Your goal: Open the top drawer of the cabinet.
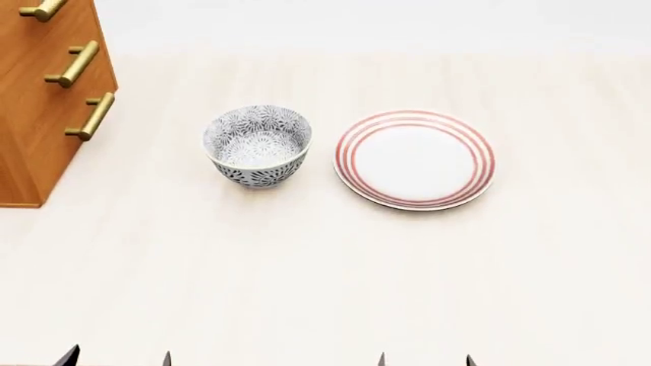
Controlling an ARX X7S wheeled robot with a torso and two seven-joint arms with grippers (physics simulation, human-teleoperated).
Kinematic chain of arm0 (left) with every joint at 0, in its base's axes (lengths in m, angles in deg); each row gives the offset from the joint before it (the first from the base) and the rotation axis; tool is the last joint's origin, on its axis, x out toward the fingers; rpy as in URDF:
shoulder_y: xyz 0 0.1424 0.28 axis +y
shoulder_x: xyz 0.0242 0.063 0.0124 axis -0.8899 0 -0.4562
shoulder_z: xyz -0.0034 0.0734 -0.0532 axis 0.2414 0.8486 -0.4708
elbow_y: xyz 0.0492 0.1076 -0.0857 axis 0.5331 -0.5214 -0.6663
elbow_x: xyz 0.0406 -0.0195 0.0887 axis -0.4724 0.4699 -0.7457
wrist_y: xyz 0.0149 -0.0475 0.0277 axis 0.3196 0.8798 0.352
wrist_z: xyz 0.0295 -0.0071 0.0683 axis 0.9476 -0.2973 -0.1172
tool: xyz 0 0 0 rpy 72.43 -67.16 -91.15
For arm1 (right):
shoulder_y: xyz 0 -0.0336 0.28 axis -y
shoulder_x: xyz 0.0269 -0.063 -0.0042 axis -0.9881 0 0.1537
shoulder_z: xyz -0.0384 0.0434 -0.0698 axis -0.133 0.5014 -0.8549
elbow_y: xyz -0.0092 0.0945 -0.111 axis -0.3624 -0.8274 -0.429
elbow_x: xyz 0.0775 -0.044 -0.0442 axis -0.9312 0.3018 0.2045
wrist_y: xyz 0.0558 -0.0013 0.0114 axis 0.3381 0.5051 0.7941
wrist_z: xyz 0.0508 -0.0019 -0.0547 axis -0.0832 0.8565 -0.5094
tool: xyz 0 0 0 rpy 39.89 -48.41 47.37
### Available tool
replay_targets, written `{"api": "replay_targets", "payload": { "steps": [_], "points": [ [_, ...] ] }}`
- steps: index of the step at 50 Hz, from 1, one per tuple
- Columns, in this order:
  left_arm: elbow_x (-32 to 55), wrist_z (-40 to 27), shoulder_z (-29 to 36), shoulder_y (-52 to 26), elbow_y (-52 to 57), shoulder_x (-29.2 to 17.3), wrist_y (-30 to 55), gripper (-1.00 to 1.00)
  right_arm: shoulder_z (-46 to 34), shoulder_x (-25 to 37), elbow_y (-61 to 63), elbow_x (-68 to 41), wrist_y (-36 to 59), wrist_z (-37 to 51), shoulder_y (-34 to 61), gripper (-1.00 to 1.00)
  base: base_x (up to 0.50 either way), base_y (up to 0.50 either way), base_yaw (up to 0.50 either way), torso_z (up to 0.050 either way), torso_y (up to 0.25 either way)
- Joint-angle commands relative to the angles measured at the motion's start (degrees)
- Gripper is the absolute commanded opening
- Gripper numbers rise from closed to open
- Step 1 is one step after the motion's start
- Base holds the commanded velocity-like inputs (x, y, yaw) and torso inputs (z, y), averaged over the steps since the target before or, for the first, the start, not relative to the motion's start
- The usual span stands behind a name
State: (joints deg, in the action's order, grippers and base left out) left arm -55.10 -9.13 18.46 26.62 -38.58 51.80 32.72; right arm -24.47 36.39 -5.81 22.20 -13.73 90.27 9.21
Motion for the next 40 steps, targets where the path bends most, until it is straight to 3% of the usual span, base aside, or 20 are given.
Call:
{"api": "replay_targets", "payload": {
  "steps": [1,11,15,40],
  "points": [
    [-0.1,1.2,-0.6,0.0,0.3,0.2,1.4,1.0,0.3,-0.4,0.2,0.2,-0.3,-0.5,-0.1,1.0,0.0,0.0,0.0,0.05,0.0],
    [0.4,0.6,0.0,0.3,0.7,-0.4,0.8,1.0,-0.1,0.1,0.8,-0.7,-1.6,0.1,-0.5,1.0,0.0,0.0,0.0,0.05,0.0],
    [0.6,0.7,0.4,0.4,0.8,-0.6,0.2,1.0,0.4,0.1,1.5,-2.5,-4.1,-0.3,-1.1,1.0,0.11,0.0,0.0,0.0,0.0],
    [1.5,-0.3,1.7,0.1,0.4,-1.6,0.1,1.0,-1.3,1.4,1.7,-3.4,-6.8,0.2,-1.3,1.0,0.49,0.0,0.0,0.0,0.0]
  ]
}}
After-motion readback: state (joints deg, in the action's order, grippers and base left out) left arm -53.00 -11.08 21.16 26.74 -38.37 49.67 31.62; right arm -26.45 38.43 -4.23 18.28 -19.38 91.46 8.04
